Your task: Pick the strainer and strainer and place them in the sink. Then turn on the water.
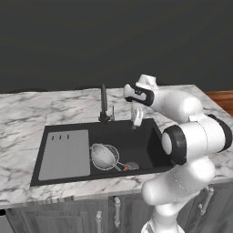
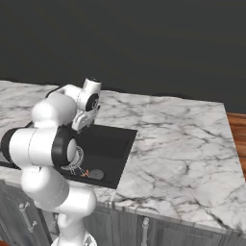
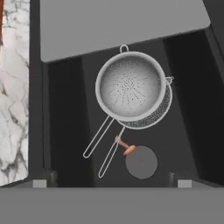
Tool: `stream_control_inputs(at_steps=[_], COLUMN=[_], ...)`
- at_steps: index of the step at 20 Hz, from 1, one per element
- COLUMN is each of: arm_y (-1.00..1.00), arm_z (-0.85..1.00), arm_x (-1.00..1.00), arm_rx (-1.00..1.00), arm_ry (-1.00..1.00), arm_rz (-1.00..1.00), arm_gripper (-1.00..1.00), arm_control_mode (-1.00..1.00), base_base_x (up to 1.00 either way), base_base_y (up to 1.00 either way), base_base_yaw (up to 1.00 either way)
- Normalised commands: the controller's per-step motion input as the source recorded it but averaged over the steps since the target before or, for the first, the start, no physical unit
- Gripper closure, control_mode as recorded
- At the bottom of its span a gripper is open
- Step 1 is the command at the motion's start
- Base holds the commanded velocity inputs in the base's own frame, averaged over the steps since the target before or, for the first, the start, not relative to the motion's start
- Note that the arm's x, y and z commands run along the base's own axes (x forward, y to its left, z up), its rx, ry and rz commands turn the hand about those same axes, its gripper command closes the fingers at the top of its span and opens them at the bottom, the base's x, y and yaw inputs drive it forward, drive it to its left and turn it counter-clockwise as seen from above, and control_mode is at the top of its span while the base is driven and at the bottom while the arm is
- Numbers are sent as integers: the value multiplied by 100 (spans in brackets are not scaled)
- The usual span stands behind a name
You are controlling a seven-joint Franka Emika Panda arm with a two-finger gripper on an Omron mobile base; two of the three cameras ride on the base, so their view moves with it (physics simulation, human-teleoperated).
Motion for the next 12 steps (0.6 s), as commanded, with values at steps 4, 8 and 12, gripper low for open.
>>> stream_control_inputs(at_steps=[4, 8, 12], arm_y=[0, -4, 0], arm_z=[23, 2, 1], arm_x=[-40, -43, -22], arm_rx=[17, 16, 16], arm_ry=[-19, -23, -24], arm_rz=[3, 1, 0], arm_gripper=[-100, -100, -100], arm_control_mode=[-100, -100, -100], base_base_x=[0, 0, 0], base_base_y=[0, 0, 0], base_base_yaw=[0, 0, 0])
